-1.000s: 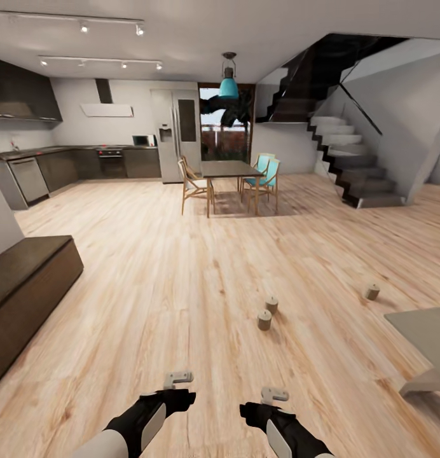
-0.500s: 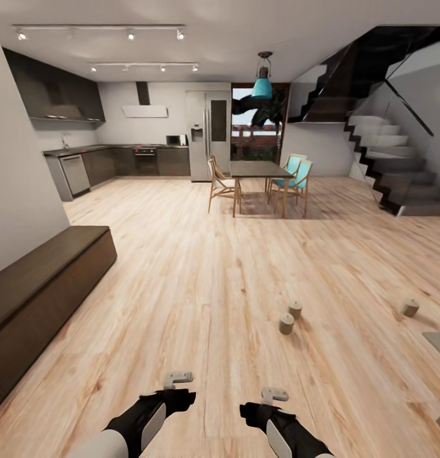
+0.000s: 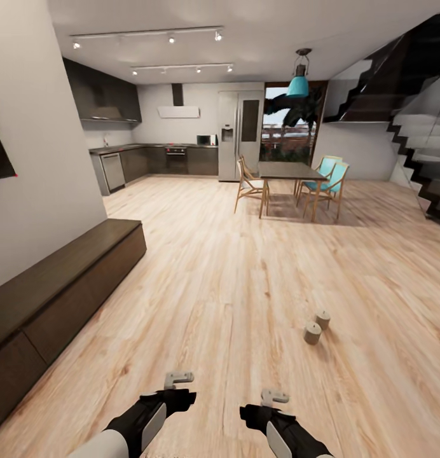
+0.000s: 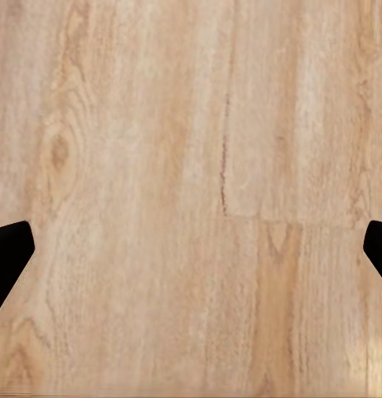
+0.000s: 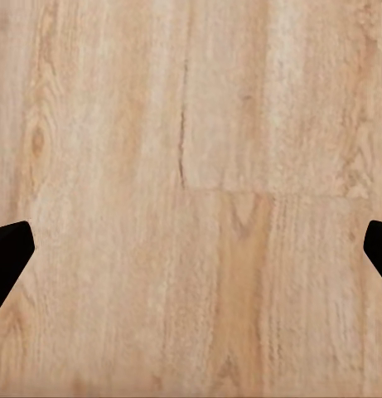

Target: Place each of the two pumpkins and all three candles from the living room inside a cabinet in the living room (use any cabinet), then make sure every cabinet is closed, and position the cauldron so it is next to a table in the living room.

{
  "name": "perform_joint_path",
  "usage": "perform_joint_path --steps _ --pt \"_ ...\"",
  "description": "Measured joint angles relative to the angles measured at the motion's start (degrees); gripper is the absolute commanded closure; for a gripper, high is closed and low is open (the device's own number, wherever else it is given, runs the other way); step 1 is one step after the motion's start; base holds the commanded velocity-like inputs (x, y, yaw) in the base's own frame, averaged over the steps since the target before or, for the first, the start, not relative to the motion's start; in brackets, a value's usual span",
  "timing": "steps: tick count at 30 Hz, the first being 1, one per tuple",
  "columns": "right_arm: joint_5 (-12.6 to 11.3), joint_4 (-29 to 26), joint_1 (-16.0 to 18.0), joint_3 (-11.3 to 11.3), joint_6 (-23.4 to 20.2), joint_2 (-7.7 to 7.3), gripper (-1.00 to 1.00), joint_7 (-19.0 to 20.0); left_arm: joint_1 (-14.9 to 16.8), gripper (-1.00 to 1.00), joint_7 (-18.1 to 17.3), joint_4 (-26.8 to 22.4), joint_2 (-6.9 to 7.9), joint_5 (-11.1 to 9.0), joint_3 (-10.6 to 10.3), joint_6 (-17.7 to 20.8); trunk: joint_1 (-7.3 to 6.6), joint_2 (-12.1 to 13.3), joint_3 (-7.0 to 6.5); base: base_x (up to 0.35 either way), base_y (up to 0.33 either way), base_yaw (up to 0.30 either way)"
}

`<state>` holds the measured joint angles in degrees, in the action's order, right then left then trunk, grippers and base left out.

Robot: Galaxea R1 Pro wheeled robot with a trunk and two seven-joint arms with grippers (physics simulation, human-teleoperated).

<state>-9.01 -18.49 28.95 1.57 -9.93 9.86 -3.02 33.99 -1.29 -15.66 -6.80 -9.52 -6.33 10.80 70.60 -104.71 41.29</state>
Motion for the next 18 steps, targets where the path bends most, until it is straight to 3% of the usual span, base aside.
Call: perform_joint_path --steps 18 --pt "0.0 0.0 0.0 0.0 0.0 0.0 -1.0 0.0 0.0 -1.0 0.0 0.1 -0.09 0.0 0.0 0.0 0.0 0.0 0.0 0.0 0.0 0.292"
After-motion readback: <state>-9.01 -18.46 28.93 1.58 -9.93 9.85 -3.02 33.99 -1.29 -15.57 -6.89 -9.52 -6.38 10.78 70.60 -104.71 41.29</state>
